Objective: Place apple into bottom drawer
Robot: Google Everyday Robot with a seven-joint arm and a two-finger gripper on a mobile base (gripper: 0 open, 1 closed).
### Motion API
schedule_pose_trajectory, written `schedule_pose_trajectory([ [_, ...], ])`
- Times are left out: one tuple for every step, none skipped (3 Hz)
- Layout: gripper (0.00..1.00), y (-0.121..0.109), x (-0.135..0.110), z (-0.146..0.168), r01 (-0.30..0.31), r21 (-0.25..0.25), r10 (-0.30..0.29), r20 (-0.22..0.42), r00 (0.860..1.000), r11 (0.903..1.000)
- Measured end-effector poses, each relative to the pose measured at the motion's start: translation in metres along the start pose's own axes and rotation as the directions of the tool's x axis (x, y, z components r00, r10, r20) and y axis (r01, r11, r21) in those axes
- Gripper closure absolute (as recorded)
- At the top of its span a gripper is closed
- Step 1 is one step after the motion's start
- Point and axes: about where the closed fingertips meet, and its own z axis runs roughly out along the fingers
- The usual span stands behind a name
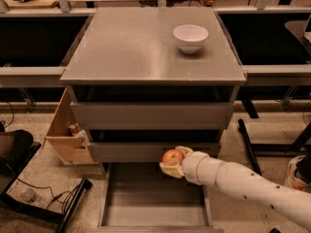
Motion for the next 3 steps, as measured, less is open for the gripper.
schedule_pose_trajectory([
  [1.00,-0.011,0.042,0.020,-0.058,0.031,0.057,0.030,0.998,0.9978],
  [1.00,-0.019,0.067,0.037,-0.122,0.055,0.121,0.016,0.992,0.9910],
  [1.00,-0.019,0.068,0.037,-0.122,0.054,0.121,0.015,0.992,0.9910],
])
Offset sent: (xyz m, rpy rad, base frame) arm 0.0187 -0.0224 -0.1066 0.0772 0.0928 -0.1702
